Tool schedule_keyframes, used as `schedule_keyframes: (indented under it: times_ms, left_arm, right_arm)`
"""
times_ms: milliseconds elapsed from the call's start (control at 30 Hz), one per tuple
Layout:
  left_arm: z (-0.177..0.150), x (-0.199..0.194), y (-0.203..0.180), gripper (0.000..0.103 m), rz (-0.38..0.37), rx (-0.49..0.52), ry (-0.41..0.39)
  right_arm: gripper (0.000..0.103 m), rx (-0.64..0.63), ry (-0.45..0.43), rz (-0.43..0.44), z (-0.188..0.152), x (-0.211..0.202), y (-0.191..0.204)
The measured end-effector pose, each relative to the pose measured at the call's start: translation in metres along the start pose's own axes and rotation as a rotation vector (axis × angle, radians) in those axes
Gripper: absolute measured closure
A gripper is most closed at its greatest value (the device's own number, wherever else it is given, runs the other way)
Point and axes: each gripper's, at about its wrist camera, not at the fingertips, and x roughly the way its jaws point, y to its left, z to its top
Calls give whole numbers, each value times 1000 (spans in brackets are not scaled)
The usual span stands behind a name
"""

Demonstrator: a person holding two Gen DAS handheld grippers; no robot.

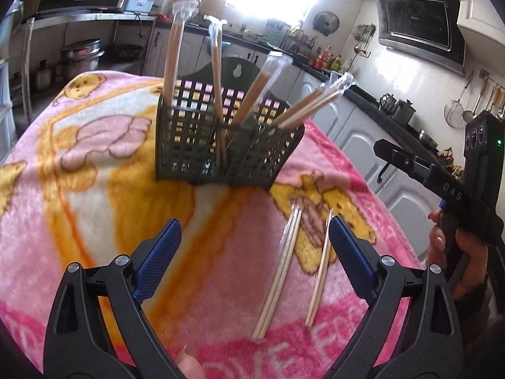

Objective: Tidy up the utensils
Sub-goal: 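Withdraw both open tools and lower them over the last chopstick pairs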

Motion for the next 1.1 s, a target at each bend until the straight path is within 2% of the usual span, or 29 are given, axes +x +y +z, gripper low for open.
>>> schedule_keyframes:
  times_ms: [433,800,1000,1100]
  left_arm:
    - [-27,2,9,18,24,-9,66]
    - [-53,9,5,32,3,14,140]
    - [-65,11,8,46,-7,16,178]
    - [-72,15,7,56,-22,21,201]
  right_arm:
    - [49,56,115,-49,-38,25,-22]
    - [49,99,228,-108,-61,60,-49]
    - [50,152,275,-108,-67,80,-64]
    - [53,176,292,-104,-67,88,-68]
